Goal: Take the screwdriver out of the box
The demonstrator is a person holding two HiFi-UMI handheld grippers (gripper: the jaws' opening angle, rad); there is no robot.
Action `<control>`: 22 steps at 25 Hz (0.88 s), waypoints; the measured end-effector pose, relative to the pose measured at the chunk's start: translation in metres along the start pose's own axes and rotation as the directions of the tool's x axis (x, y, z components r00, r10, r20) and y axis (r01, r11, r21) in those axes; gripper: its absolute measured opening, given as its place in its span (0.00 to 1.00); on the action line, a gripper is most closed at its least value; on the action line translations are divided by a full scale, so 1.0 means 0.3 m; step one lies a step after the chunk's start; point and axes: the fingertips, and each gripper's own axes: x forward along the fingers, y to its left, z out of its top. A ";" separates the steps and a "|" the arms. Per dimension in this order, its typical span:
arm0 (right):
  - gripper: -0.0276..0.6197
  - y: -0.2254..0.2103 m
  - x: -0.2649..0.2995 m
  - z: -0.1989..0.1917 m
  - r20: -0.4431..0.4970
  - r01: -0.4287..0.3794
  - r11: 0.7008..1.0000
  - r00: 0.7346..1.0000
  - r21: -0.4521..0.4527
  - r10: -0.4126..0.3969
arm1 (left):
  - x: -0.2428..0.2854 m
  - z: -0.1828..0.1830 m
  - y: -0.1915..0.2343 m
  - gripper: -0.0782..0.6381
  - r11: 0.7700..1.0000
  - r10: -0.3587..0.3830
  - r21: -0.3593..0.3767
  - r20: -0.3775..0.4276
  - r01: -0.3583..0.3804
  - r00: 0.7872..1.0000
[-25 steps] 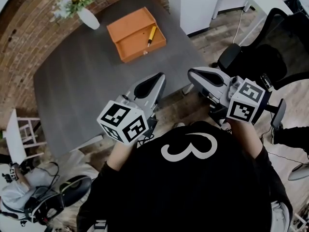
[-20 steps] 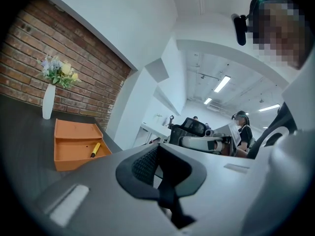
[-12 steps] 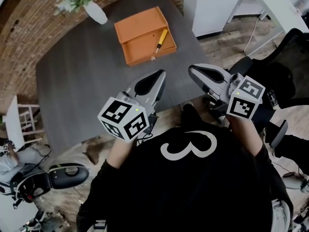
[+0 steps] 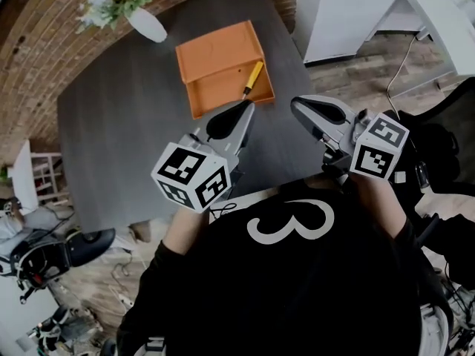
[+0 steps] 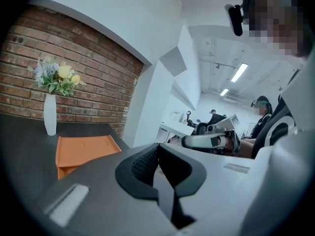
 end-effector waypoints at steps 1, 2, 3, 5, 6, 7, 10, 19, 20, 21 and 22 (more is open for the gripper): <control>0.05 -0.019 0.005 0.008 -0.004 -0.004 1.000 1.000 0.007 0.004 | 0.020 0.008 0.016 0.13 1.000 0.009 0.011 -0.013 -0.009 1.000; 0.05 -0.037 0.011 0.015 -0.008 -0.007 1.000 1.000 0.013 0.007 | 0.040 0.015 0.033 0.14 1.000 0.016 0.022 -0.026 -0.015 1.000; 0.05 -0.054 0.019 0.020 -0.011 -0.010 1.000 1.000 0.017 0.010 | 0.059 0.022 0.051 0.15 0.999 0.021 0.034 -0.040 -0.020 0.999; 0.05 -0.086 0.032 0.026 -0.020 -0.016 1.000 1.000 0.024 0.016 | 0.098 0.031 0.086 0.17 0.998 0.035 0.056 -0.065 -0.031 0.997; 0.05 -0.103 0.035 0.027 -0.024 -0.018 0.999 1.000 0.027 0.019 | 0.118 0.032 0.102 0.18 0.997 0.043 0.065 -0.075 -0.038 0.996; 0.05 -0.119 0.035 0.028 -0.029 -0.020 0.999 0.999 0.028 0.021 | 0.139 0.030 0.116 0.19 0.996 0.051 0.071 -0.085 -0.045 0.995; 0.05 -0.162 0.034 0.030 -0.038 -0.022 0.999 0.999 0.033 0.023 | 0.199 0.015 0.154 0.23 0.994 0.075 0.089 -0.124 -0.064 0.989; 0.05 -0.269 0.038 0.004 -0.073 -0.026 0.997 0.997 0.072 0.031 | 0.334 -0.093 0.285 0.32 0.987 0.105 0.152 -0.315 -0.059 0.943; 0.05 -0.277 0.038 0.001 -0.076 -0.028 0.997 0.997 0.076 0.034 | 0.347 -0.117 0.305 0.32 0.985 0.117 0.160 -0.344 -0.065 0.932; 0.05 -0.286 0.038 -0.001 -0.079 -0.030 0.996 0.996 0.081 0.036 | 0.359 -0.143 0.323 0.33 0.984 0.128 0.166 -0.371 -0.070 0.920; 0.05 -0.296 0.039 -0.002 -0.081 -0.031 0.996 0.996 0.086 0.038 | 0.371 -0.169 0.340 0.33 0.983 0.137 0.168 -0.397 -0.075 0.908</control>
